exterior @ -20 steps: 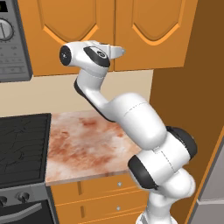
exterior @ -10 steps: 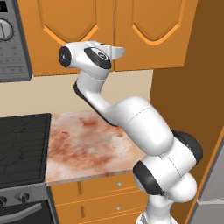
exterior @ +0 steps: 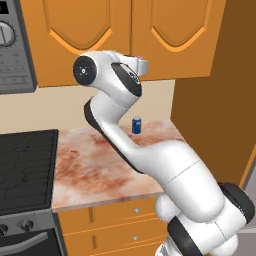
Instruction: Close all open cabinet doors.
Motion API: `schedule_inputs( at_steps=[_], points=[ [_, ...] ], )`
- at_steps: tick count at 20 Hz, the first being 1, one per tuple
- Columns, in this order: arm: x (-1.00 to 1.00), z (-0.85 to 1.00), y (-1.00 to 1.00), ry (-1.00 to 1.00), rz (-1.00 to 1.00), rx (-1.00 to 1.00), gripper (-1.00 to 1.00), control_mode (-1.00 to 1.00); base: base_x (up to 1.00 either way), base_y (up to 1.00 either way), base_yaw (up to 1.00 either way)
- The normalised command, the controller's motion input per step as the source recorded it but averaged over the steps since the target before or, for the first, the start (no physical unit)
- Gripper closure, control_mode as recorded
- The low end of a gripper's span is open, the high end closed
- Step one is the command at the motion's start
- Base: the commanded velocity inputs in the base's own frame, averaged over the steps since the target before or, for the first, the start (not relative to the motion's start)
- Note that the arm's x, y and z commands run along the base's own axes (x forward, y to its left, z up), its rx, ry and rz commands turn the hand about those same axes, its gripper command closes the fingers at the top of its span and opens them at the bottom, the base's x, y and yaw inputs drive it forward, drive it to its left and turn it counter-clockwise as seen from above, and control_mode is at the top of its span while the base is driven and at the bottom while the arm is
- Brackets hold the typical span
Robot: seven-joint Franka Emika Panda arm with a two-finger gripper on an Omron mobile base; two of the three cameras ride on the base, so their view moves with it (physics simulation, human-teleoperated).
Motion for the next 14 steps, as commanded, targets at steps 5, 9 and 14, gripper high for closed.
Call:
schedule_inputs(
  at_steps=[5,9,14],
  points=[
    [-1.00,0.00,-0.53,0.00,0.29,0.14,-1.00,-1.00,0.00,0.00,0.00],
    [-0.61,0.00,-0.62,0.18,0.30,0.17,-1.00,-1.00,0.00,0.00,0.00],
    [-0.08,-0.02,-0.17,0.56,0.17,0.02,-1.00,-1.00,0.00,0.00,0.00]
  ],
)
